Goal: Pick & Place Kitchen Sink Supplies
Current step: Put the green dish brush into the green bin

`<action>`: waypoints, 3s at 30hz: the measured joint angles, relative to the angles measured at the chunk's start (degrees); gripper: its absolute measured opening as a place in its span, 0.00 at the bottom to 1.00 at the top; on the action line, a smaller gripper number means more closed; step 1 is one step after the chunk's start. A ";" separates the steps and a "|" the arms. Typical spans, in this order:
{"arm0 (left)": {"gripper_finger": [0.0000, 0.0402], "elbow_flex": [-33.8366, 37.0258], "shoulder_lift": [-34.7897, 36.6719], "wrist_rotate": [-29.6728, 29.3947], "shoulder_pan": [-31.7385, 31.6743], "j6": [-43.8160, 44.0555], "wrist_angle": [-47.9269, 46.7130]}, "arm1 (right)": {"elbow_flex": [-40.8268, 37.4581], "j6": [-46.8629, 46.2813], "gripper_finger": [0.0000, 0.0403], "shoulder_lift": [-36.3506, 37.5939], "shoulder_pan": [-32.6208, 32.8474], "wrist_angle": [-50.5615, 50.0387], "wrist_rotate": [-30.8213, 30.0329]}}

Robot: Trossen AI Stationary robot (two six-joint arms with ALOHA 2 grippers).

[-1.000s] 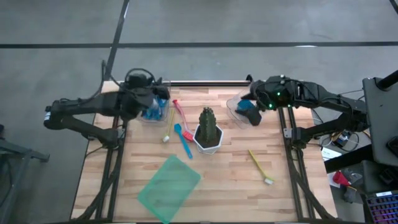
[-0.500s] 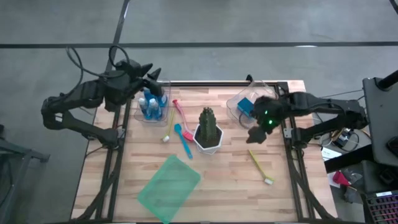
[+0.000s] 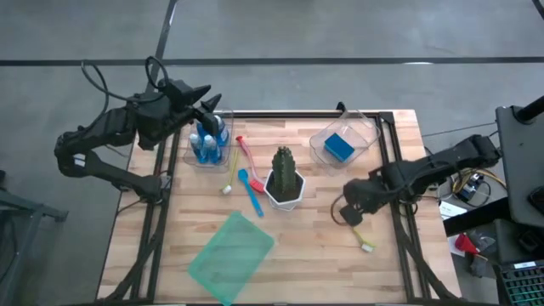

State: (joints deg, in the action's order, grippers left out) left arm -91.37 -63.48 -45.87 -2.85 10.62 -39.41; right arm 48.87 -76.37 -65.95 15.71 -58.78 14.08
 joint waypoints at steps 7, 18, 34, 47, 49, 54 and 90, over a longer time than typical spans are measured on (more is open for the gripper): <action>0.45 0.00 0.00 0.01 -0.02 -0.58 0.06 | -7.55 -8.64 0.91 0.04 6.20 8.38 -2.85; 0.45 -0.08 0.00 0.05 0.01 -0.64 1.84 | -17.99 -16.91 0.91 0.07 12.55 22.15 -8.09; 0.44 -0.20 -0.02 1.38 0.00 1.51 2.34 | -20.16 -14.86 0.73 -5.77 13.20 24.96 -9.00; 0.45 -0.22 -0.04 1.36 -0.02 1.60 2.56 | -8.08 -7.83 0.48 -20.87 13.22 14.13 -9.08; 0.45 -0.22 -0.02 1.33 -0.02 1.60 2.59 | -6.45 -6.64 0.43 -22.71 13.22 13.48 -9.10; 0.45 -0.22 -0.04 1.33 -0.02 1.60 2.83 | -3.13 -5.44 0.29 -26.02 13.20 12.65 -9.14; 0.45 -0.24 0.52 25.53 0.00 2.55 6.99 | 33.99 20.12 0.08 -19.54 8.15 13.96 -14.52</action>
State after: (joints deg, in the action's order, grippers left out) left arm -91.61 -62.97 -20.34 -2.85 13.17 -32.42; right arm 82.87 -56.24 -85.49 23.86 -44.82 -0.44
